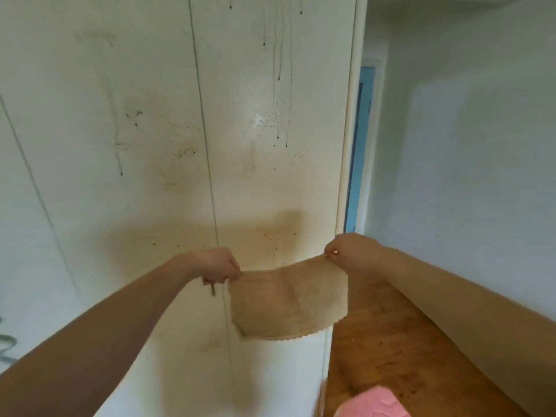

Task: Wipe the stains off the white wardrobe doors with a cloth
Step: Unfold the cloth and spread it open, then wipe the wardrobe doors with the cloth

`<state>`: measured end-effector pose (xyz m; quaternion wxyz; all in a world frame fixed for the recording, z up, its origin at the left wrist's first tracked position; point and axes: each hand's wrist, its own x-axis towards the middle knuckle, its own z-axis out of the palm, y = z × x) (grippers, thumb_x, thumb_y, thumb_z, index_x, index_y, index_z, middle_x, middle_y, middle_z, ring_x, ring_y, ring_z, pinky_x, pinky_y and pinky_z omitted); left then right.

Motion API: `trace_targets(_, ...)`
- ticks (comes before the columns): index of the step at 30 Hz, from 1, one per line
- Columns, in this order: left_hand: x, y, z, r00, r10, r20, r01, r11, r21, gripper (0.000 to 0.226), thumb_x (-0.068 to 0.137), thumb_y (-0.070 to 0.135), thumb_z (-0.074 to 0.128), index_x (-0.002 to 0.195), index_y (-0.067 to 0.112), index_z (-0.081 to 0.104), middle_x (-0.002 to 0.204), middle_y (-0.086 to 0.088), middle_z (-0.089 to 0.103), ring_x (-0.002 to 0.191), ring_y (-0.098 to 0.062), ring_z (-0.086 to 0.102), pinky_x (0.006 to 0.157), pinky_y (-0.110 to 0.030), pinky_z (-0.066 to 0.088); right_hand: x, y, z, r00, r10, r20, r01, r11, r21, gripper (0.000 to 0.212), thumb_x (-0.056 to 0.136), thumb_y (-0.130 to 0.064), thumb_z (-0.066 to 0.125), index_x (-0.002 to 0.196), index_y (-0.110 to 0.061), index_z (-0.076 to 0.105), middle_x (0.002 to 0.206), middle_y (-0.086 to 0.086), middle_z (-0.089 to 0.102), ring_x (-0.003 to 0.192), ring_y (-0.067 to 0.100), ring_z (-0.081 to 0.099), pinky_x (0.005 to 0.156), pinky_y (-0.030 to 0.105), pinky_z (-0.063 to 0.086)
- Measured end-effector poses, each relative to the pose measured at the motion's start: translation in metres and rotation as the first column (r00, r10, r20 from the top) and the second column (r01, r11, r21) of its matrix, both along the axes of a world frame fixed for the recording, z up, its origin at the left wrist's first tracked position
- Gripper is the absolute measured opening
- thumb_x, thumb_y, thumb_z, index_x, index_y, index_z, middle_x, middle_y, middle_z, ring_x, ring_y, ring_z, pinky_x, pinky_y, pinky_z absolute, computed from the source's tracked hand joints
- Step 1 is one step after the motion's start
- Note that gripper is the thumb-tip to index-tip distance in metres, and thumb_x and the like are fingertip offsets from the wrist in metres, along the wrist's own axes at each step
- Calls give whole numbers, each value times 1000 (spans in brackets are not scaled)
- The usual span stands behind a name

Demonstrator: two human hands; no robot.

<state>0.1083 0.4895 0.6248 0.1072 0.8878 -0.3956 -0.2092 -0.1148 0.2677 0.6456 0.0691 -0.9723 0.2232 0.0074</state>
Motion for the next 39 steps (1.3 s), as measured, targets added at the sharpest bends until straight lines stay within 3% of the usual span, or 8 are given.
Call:
trace_targets(3, 20, 64, -7, 939, 272, -213, -314, 928, -199, 25, 93, 0, 52, 69, 4, 59, 46, -5, 53, 34, -14, 42, 40, -20, 34, 45, 59, -1, 990, -90, 112, 61, 969, 238, 29, 104, -14, 50, 122, -9, 73, 84, 8, 71, 70, 20, 66, 66, 30, 53)
trace_targets(5, 30, 101, -16, 793, 397, -463, -581, 722, -377, 21, 94, -5, 51, 77, -3, 64, 49, -10, 63, 32, -14, 54, 35, -20, 43, 74, 100, -9, 906, -305, 294, 76, 799, 596, 25, 99, -2, 47, 107, -3, 71, 61, 11, 65, 45, 20, 58, 46, 26, 50)
trace_targets(9, 48, 160, -28, 538, 169, -825, -842, 142, -520, 17, 104, -5, 39, 113, -9, 54, 70, -26, 71, 44, -23, 70, 39, -31, 57, 129, 179, -28, 617, -702, 355, -301, 205, 931, 26, 103, 6, 36, 106, 0, 61, 84, 24, 70, 62, 31, 70, 47, 33, 60)
trace_targets(12, 53, 197, -21, 496, -53, -867, -862, -153, -484, 20, 107, -1, 35, 109, -6, 55, 71, -21, 73, 53, -23, 73, 47, -32, 61, 159, 227, -11, 547, -765, 339, -488, 38, 872, 31, 102, 7, 34, 101, -1, 64, 87, 21, 67, 66, 29, 68, 66, 41, 65)
trace_targets(15, 56, 215, 14, 580, -60, -812, -789, -288, -543, 18, 107, 6, 42, 99, 6, 58, 83, -17, 67, 62, -22, 64, 55, -32, 56, 176, 253, 35, 439, -778, 449, -607, 112, 787, 28, 103, 2, 37, 101, -6, 64, 79, 14, 65, 63, 25, 65, 82, 47, 62)
trace_targets(22, 47, 183, 76, 750, -45, -660, -641, -297, -708, 20, 102, 3, 51, 90, 3, 66, 70, -14, 67, 52, -21, 61, 56, -31, 54, 171, 236, 72, 286, -719, 633, -608, 375, 700, 28, 108, -6, 32, 109, -8, 60, 54, 8, 66, 40, 20, 59, 41, 26, 51)
trace_targets(34, 29, 7, 107, 887, -123, -446, -454, -409, -791, 16, 99, 0, 57, 102, 2, 73, 75, -6, 68, 64, -14, 63, 61, -23, 56, 133, 61, 80, -84, -580, 810, -487, 733, 474, 29, 111, -22, 36, 109, -21, 65, 73, 10, 70, 59, 22, 62, 67, 35, 56)
trace_targets(39, 39, -110, 103, 927, -88, -365, -373, -327, -868, 14, 97, 6, 66, 108, 12, 73, 95, -2, 76, 83, -9, 71, 78, -17, 58, 163, -45, 83, -134, -632, 763, -447, 726, 523, 30, 110, -23, 37, 108, -26, 66, 81, 16, 71, 61, 24, 65, 70, 41, 59)
